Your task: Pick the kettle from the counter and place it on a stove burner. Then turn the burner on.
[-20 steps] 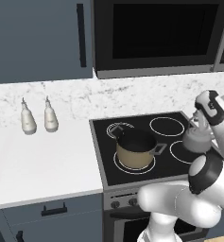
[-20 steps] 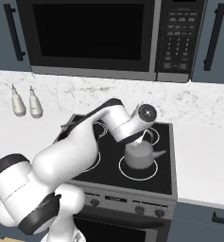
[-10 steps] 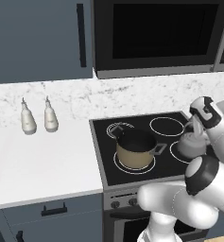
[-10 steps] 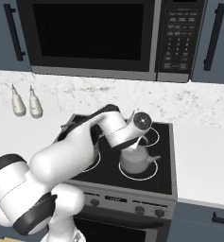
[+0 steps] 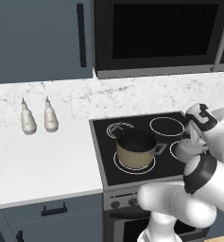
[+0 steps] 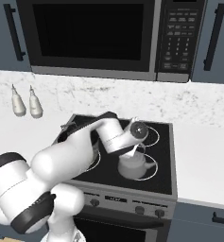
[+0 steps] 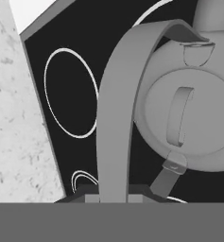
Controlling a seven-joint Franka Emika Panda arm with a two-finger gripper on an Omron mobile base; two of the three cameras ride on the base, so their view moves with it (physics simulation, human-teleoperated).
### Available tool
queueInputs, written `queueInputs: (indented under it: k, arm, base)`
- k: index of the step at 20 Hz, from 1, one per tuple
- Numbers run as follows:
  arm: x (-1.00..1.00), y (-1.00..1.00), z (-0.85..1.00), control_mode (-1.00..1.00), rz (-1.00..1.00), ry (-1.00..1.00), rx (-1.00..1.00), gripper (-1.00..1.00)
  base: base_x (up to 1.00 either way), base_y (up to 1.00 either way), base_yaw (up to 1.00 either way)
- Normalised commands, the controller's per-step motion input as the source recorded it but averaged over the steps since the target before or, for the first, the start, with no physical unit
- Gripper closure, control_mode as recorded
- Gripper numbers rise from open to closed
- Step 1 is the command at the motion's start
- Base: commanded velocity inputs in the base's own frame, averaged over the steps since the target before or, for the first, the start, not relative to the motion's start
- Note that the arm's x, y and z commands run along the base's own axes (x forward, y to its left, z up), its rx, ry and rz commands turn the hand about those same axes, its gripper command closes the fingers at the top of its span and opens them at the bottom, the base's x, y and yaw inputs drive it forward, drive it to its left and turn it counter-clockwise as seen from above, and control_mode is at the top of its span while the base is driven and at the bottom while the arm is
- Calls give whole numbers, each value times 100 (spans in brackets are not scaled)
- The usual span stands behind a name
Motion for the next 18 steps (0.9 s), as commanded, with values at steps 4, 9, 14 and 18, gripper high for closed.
queueInputs:
  k: [4,9,14,18]
  arm:
    - [9,-1,0,-100,0,1,-1,100]
    - [32,-39,0,-100,0,0,0,100]
    - [33,-35,0,-100,2,0,0,100]
    - [13,-21,0,-100,3,0,0,100]
  base:
    - [0,0,0]
    - [0,0,0]
    - [0,0,0]
    - [0,0,0]
